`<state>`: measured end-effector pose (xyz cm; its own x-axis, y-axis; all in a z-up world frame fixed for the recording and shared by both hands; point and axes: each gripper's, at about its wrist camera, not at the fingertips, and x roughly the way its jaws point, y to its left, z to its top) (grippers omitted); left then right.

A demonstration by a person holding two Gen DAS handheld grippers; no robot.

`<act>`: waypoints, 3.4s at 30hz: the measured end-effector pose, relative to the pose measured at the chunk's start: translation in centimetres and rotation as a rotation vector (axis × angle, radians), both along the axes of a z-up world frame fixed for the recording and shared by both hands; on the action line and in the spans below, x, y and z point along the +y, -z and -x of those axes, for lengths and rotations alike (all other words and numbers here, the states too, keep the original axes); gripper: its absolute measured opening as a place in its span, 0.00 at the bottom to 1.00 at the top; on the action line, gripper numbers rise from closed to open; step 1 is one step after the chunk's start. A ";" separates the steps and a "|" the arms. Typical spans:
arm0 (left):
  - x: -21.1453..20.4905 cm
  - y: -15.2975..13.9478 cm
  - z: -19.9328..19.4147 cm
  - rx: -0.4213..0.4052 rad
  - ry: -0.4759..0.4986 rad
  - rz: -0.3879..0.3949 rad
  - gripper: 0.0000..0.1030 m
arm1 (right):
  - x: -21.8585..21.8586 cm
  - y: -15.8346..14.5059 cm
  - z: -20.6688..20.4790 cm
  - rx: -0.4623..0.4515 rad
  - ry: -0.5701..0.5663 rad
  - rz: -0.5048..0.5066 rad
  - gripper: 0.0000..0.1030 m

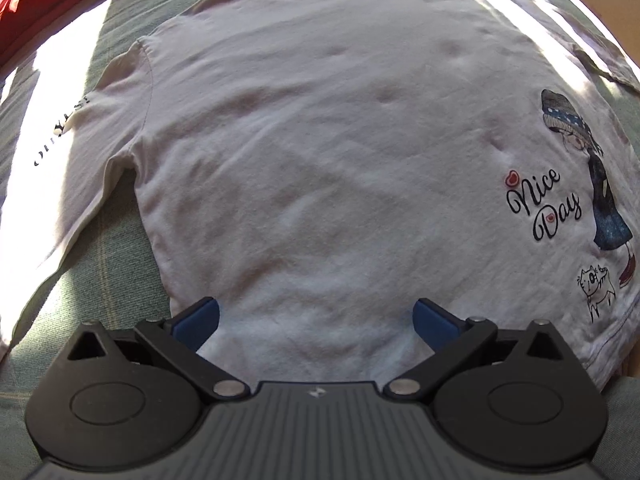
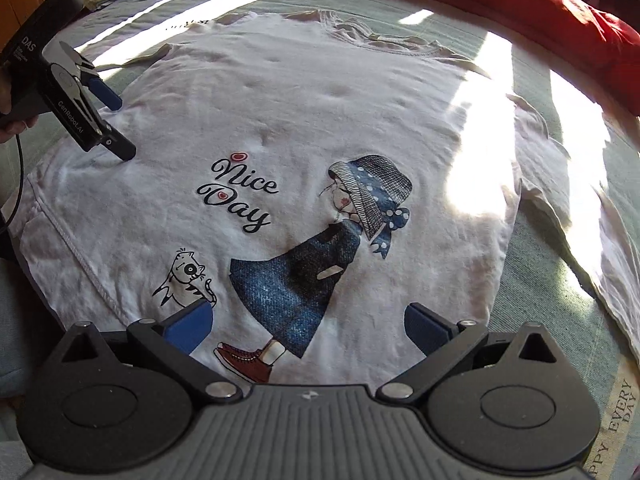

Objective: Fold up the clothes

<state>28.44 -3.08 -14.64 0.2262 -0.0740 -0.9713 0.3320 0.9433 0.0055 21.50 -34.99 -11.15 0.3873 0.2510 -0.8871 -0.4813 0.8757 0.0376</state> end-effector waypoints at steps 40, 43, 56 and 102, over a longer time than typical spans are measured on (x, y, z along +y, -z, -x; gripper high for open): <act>-20.4 -3.5 -5.5 -0.083 0.056 0.058 0.99 | -38.8 5.8 -9.0 -0.090 0.916 -0.401 1.00; -20.1 -3.2 -5.1 -0.079 0.045 0.055 0.99 | -40.2 6.0 -7.6 -0.110 0.994 -0.396 1.00; -18.4 -2.2 -3.2 -0.060 0.046 0.074 0.99 | -28.0 1.6 -10.6 -0.012 0.645 -0.467 1.00; -4.8 0.5 6.4 0.083 0.267 -0.031 0.99 | -4.1 3.0 2.0 0.429 0.134 -0.223 1.00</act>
